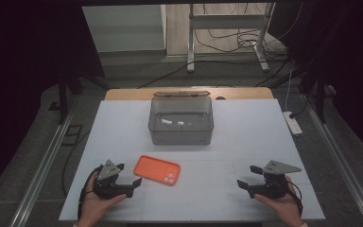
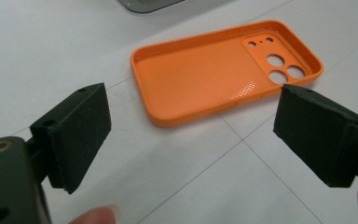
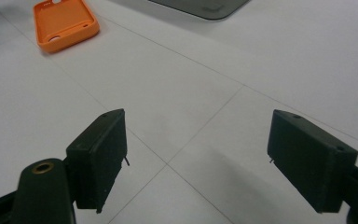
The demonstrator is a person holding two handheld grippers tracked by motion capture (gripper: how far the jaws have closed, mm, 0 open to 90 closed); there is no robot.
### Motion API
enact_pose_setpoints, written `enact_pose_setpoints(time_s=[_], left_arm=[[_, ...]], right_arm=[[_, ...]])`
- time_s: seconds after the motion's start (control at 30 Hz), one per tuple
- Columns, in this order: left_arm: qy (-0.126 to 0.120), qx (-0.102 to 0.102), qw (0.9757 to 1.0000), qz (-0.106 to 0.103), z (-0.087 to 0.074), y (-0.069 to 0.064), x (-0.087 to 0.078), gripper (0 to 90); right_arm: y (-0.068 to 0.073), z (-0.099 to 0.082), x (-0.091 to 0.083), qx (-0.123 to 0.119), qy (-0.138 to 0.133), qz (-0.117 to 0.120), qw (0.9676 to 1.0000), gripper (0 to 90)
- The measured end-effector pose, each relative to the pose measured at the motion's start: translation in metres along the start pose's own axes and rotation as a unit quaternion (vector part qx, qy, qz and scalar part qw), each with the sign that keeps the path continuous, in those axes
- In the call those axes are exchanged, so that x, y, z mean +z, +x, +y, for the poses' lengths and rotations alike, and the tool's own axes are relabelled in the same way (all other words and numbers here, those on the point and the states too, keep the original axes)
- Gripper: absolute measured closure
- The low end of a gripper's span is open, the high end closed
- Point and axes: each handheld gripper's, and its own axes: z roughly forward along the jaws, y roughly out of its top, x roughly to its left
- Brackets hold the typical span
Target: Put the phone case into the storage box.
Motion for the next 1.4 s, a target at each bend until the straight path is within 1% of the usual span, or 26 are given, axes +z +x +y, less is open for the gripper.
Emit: enact_pose_setpoints(time_s=[0.13, 0.3, 0.47, 0.73, 0.83, 1.0, 1.03, 1.1, 1.13, 1.17, 1.2, 1.3, 1.37, 1.4], left_arm=[[0.001, 0.002, 1.0, 0.004, 0.0, 0.0, 0.0, 11.2], [0.0, 0.004, 1.0, 0.006, 0.0, -0.002, -0.001, 11.3], [0.001, 0.005, 1.0, 0.005, 0.0, -0.002, -0.001, 11.6], [-0.002, 0.007, 1.0, 0.003, 0.001, -0.001, -0.001, 11.7], [-0.003, 0.009, 1.0, 0.0, 0.001, -0.002, -0.001, 11.7], [-0.005, 0.01, 0.9999, -0.001, 0.002, -0.001, -0.002, 11.7], [-0.006, 0.01, 0.9999, -0.002, 0.002, -0.001, -0.002, 11.8], [-0.006, 0.011, 0.9999, -0.003, 0.001, -0.001, -0.002, 11.8], [-0.005, 0.01, 0.9999, -0.004, 0.001, -0.001, -0.001, 11.9], [-0.005, 0.01, 0.9999, -0.004, 0.001, -0.001, -0.001, 11.9], [-0.004, 0.012, 0.9999, -0.006, 0.002, -0.001, -0.001, 11.9], [-0.004, 0.014, 0.9999, -0.007, 0.002, -0.002, -0.001, 11.9], [-0.005, 0.015, 0.9998, -0.008, 0.002, -0.002, -0.001, 11.8], [-0.005, 0.015, 0.9998, -0.008, 0.003, -0.002, -0.001, 11.9]], right_arm=[[0.0, 0.001, 0.001, -0.003, 0.0, 0.003, 1.0, 19.9], [0.003, 0.001, -0.002, -0.011, 0.0, 0.004, 0.9999, 20.0], [0.001, 0.0, -0.002, -0.008, 0.002, 0.002, 1.0, 20.0], [0.001, 0.0, -0.001, -0.006, 0.005, -0.002, 1.0, 20.1], [0.003, 0.002, -0.002, -0.009, 0.008, -0.011, 0.9999, 19.7], [0.006, 0.005, -0.001, -0.015, 0.011, -0.014, 0.9997, 19.0], [0.007, 0.007, 0.0, -0.018, 0.013, -0.008, 0.9997, 18.8], [0.008, 0.009, 0.001, -0.018, 0.016, -0.009, 0.9997, 18.6], [0.009, 0.013, 0.002, -0.025, 0.018, -0.008, 0.9995, 18.1], [0.009, 0.013, 0.002, -0.025, 0.018, -0.008, 0.9995, 18.1], [0.009, 0.018, 0.004, -0.033, 0.021, -0.006, 0.9992, 17.9], [0.009, 0.021, 0.006, -0.033, 0.02, -0.002, 0.9993, 17.6], [0.009, 0.025, 0.006, -0.027, 0.022, 0.003, 0.9994, 17.0], [0.009, 0.026, 0.007, -0.025, 0.018, 0.007, 0.9995, 16.9]])
